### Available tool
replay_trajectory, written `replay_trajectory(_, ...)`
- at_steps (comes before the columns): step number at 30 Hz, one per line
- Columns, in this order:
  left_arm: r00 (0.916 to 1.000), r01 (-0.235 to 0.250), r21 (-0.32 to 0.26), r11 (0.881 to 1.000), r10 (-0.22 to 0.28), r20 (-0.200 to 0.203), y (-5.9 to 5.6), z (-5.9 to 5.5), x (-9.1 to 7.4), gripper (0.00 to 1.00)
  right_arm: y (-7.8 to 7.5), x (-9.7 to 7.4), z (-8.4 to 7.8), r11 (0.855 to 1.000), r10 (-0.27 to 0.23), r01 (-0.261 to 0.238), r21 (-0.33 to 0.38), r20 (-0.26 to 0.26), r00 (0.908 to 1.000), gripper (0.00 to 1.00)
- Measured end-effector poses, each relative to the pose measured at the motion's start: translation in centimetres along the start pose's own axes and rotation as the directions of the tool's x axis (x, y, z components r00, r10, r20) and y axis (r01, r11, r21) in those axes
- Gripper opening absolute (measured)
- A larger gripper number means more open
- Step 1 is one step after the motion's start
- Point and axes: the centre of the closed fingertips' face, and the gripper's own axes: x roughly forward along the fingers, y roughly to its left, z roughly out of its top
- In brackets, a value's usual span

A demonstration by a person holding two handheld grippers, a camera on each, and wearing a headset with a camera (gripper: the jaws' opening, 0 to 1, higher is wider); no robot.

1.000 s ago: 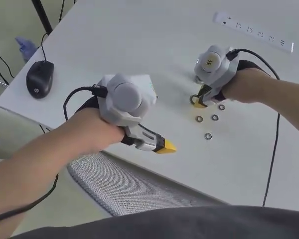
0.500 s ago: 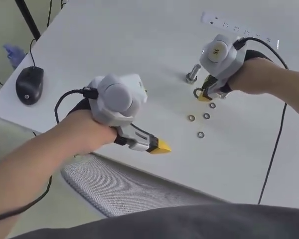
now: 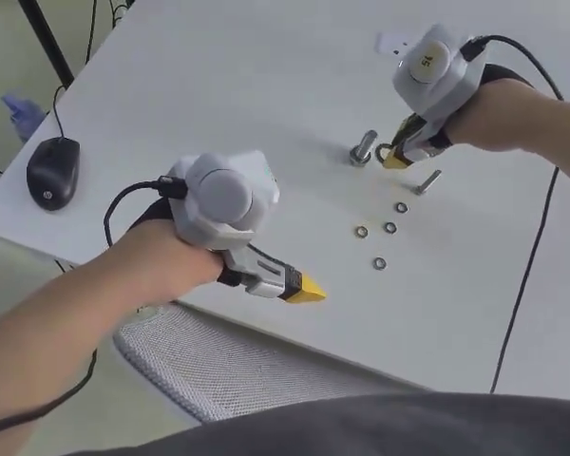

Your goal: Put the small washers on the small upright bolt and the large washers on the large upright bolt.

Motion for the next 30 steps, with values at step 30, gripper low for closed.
replay_trajectory(30,0.9998,-0.007,0.008,1.000,0.007,-0.018,0.4,-0.4,0.1,0.96,-2.2,1.5,2.4,0.999,0.013,-0.014,-0.029,-0.017,0.9998,0.22)
